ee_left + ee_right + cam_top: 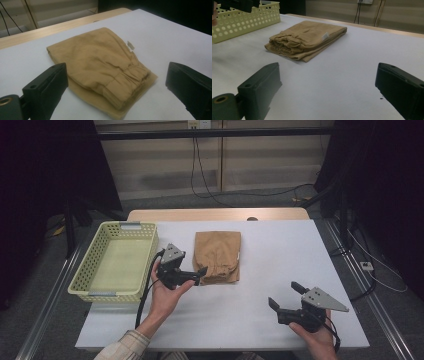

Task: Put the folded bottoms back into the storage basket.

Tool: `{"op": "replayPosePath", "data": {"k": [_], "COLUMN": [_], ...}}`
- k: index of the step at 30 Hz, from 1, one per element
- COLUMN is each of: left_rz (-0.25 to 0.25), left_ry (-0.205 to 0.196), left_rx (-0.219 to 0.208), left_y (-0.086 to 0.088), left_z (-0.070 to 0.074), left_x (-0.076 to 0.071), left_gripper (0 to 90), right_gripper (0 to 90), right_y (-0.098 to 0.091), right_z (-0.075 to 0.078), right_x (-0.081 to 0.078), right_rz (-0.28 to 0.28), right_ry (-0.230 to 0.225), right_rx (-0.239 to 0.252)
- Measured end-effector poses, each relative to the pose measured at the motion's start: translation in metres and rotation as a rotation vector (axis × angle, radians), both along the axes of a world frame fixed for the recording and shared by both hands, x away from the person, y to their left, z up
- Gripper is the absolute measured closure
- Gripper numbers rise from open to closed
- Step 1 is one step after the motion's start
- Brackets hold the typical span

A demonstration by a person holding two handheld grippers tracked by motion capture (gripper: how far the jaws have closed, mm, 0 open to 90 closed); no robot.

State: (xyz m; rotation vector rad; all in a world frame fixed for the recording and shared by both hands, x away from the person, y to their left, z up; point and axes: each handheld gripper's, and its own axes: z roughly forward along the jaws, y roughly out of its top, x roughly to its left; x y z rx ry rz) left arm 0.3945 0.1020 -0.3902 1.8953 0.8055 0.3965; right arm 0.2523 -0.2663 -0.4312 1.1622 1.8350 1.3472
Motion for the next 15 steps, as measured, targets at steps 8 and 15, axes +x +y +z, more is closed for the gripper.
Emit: {"op": "replayPosePath", "data": {"k": [8,15], "left_rz": [0.006,0.029], "left_ry": [0.034,0.103], "left_rx": [0.016,0.026], "left_y": [-0.007,-0.013], "left_z": [0.001,-0.001], "left_x": [0.013,0.038], "left_gripper": [5.1,6.7], "right_gripper": [6.4,6.3], "right_y": [0.001,0.000], "right_z": [0.000,0.000], "right_x": [0.000,0.000], "right_rz": [0.004,0.007], "right_ry": [0.003,0.005], "right_rx": [-0.003,0.000]}}
